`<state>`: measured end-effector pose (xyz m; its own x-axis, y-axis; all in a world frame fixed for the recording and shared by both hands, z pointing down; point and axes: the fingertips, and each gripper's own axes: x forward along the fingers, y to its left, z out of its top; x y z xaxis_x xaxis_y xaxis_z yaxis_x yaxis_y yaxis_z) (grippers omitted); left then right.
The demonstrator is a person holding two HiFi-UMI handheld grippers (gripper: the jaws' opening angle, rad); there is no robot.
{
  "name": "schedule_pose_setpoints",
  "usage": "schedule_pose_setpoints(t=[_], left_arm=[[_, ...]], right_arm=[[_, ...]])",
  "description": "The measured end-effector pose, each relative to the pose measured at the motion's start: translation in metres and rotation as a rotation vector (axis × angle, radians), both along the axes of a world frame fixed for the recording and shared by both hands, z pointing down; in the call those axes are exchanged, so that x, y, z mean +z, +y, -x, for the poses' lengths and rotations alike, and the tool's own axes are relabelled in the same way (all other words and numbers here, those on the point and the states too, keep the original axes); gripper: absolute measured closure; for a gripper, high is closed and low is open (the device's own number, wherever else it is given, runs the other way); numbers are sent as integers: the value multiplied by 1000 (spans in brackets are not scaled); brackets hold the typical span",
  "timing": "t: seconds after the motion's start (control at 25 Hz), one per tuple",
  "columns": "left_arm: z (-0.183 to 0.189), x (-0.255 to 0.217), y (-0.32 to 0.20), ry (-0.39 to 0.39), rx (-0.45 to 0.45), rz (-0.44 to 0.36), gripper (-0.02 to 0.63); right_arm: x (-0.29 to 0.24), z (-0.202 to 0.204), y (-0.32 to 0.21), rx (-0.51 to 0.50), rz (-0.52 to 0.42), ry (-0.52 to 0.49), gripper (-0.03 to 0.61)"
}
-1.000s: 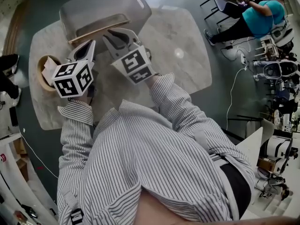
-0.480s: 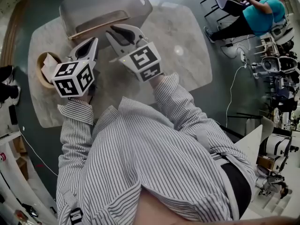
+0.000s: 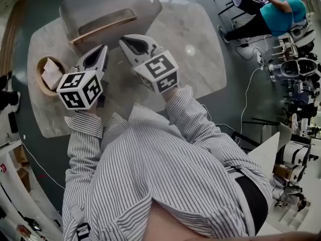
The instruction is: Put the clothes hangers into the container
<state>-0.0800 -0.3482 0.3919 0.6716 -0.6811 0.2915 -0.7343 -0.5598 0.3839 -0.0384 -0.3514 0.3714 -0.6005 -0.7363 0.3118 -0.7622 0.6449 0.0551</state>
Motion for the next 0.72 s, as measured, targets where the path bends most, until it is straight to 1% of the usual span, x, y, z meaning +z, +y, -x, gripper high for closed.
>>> schedule_pose_setpoints(t=[0.12,0.2,0.32,0.36,0.6,0.72], left_arm=[[-5,-1,3,-3,-4,2,603],[-8,-1,6,0,-13,1,603],[-15,-2,11,4,-29,6,603],[-19,-3,13,2,-33,5,603],[-34,-7,25,-1,-65,8,603],[-38,-7,30,5,-80,21,603]], right_arm=[[-5,-6,5,-17,-21,-13,563],[-4,-8,9,-27,-26,-2,563],[5,-16,17,-35,6,44,564],[6,-19,19,-36,16,44,563],[-3,-33,30,-68,39,-24,565],[-5,-36,35,-83,31,-25,565]])
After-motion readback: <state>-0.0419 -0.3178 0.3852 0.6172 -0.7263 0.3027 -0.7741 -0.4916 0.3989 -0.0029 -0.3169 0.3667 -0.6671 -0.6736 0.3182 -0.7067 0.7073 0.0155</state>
